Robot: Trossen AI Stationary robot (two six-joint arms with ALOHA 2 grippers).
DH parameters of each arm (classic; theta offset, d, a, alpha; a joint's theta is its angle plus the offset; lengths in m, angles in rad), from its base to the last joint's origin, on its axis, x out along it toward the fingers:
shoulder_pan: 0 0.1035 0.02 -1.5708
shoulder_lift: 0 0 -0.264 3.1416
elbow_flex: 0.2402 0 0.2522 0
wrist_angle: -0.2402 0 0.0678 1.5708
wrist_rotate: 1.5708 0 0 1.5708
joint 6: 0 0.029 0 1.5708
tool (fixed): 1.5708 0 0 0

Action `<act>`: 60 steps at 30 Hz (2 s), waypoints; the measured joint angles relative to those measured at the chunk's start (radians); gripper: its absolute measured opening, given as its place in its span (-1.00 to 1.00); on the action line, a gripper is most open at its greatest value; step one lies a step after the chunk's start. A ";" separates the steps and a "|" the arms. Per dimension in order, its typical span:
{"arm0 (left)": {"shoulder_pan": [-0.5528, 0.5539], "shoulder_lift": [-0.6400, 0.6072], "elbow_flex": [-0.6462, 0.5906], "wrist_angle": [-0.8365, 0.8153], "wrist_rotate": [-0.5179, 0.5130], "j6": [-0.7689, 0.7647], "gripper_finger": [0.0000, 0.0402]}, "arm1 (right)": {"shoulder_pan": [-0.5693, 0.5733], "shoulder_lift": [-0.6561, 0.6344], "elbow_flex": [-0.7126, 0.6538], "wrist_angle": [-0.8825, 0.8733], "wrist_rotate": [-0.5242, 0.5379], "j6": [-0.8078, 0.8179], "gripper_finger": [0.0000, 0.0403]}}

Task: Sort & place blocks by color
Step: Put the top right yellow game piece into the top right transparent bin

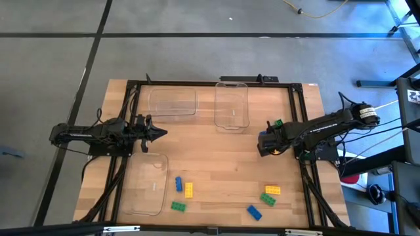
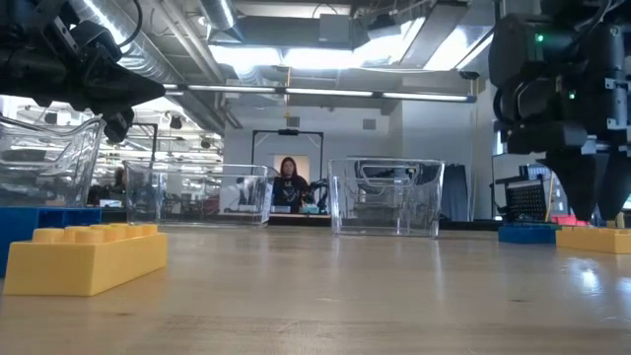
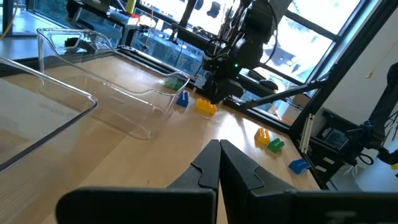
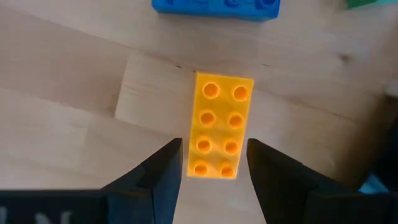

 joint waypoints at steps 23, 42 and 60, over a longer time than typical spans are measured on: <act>0.000 0.000 0.000 0.000 0.000 0.000 -1.00 | -0.022 -0.001 -0.038 0.043 0.027 0.001 -0.10; 0.000 0.000 0.000 0.000 0.000 0.000 -1.00 | -0.022 -0.004 -0.144 0.164 0.013 0.110 -0.10; 0.000 0.000 0.000 0.000 0.000 0.000 -1.00 | 0.081 -0.088 0.021 0.131 -0.047 -0.233 -0.29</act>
